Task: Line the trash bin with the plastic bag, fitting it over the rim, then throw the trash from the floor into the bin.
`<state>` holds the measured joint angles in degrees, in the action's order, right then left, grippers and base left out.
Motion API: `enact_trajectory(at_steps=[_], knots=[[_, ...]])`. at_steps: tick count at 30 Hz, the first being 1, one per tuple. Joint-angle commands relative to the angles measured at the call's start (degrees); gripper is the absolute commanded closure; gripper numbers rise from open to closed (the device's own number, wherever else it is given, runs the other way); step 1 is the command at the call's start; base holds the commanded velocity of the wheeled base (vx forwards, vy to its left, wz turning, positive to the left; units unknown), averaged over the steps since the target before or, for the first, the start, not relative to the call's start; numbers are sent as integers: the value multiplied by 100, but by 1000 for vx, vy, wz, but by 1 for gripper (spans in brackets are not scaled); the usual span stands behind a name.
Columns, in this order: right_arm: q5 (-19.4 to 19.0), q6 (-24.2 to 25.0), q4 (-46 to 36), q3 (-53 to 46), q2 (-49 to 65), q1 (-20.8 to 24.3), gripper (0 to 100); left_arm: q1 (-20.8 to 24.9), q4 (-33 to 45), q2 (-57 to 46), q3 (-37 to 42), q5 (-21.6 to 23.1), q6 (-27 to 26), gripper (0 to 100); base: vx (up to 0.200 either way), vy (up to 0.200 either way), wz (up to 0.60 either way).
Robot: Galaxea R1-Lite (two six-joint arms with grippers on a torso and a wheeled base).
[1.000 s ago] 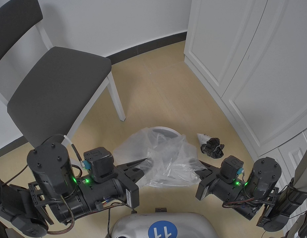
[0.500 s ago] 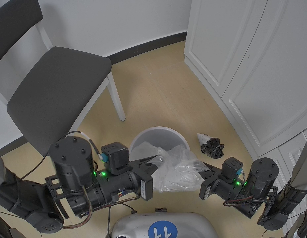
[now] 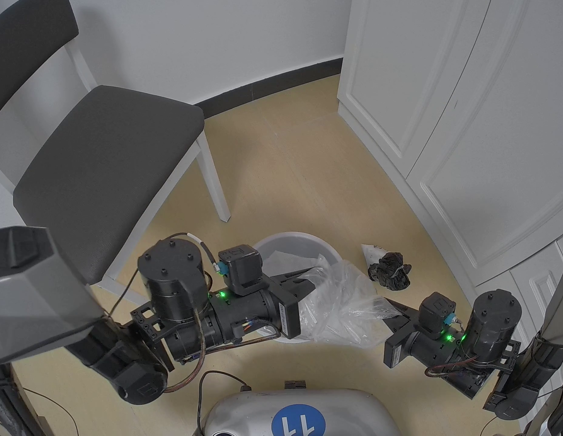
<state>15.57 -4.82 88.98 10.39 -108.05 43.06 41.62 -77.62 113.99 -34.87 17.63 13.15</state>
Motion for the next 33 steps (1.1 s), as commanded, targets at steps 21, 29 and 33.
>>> enact_trajectory(at_steps=[21,29,33], knots=[[25,-327,102,-327,-68,229,100,-664,-790,2329,-2305,1067,1400,100,0,0,0],[148,-327,102,-318,-32,256,100,-646,-746,2628,-2587,1287,1515,100,0,0,0],[148,-318,102,-318,-76,326,100,-611,-772,2892,-2859,1287,1664,100,0,0,0]])
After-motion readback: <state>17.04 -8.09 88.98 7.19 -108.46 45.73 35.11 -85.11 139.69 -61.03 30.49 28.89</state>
